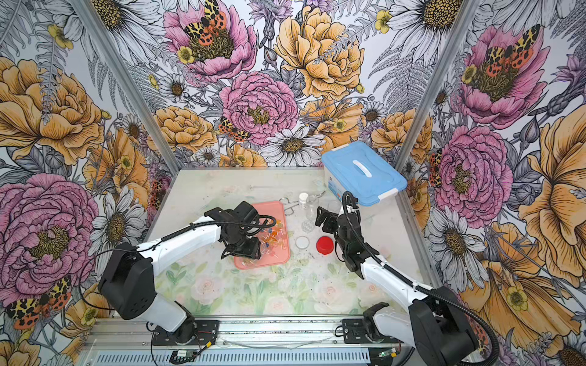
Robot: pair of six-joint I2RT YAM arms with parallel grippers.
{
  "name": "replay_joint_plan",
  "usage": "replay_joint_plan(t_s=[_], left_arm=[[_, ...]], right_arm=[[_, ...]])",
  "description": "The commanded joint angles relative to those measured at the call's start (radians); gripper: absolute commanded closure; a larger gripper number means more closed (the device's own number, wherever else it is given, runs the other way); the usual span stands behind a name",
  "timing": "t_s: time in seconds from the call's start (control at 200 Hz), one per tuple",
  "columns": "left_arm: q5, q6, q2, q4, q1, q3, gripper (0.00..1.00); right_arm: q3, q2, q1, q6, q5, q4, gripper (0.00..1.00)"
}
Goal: Pour the candies out of the jar
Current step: 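Pour the candies out of the jar onto the tray.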
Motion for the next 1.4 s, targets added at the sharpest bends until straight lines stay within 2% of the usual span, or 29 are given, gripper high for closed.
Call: replay_joint_plan(t_s=[0.0,0.115,0.165,0.31,0.44,0.58,0.705,0.821,0.956,1.031,1.096,1.136,1.291,1.396], left_arm=[[-0.054,0.012,-0.014,-0.077,-0.009,0.069,1.00],[-0.151,0.059,0.041,-0.080,0.030,0.104,1.00],[-0.128,0.069,0.075,-0.111,0.046,0.134,1.00],[-0.117,0.069,0.076,-0.115,-0.005,0.147,1.00],[-0.143,0.082,0.115,-0.126,0.019,0.140,1.00],[-0.144,0.078,0.108,-0.126,-0.042,0.173,1.00],[-0.163,0.112,0.188,-0.184,0.004,0.178,1.00],[-0.156,0.122,0.176,-0.217,-0.065,0.233,1.00],[-0.203,0.111,0.181,-0.283,-0.087,0.289,1.00],[-0.228,0.146,0.197,-0.254,-0.064,0.273,1.00],[-0.217,0.165,0.253,-0.273,-0.008,0.279,1.00],[-0.216,0.167,0.306,-0.300,-0.013,0.305,1.00],[-0.215,0.148,0.254,-0.325,-0.105,0.384,1.00],[-0.253,0.135,0.204,-0.324,-0.102,0.379,1.00]], right_arm=[[-0.014,-0.023,-0.005,0.022,0.001,0.056,0.02],[-0.012,-0.007,-0.006,0.026,-0.009,0.084,0.02],[-0.004,-0.003,-0.005,0.025,-0.022,0.080,0.02],[-0.009,-0.018,-0.004,0.044,-0.026,0.075,0.02],[-0.020,-0.009,-0.003,0.054,-0.031,0.112,0.02],[0.008,-0.002,-0.004,0.044,-0.051,0.074,0.02],[0.005,0.006,-0.004,0.049,-0.043,0.101,0.02],[0.019,0.003,-0.004,0.045,-0.058,0.076,0.02],[0.015,-0.012,-0.003,0.046,-0.047,0.076,0.02],[0.021,-0.011,-0.003,0.043,-0.047,0.077,0.02],[0.026,-0.004,-0.003,0.043,-0.056,0.086,0.02],[0.029,-0.004,-0.003,0.041,-0.062,0.084,0.02],[0.029,-0.042,-0.003,0.034,-0.047,0.049,0.02],[0.026,-0.059,-0.002,0.033,-0.036,0.050,0.02]])
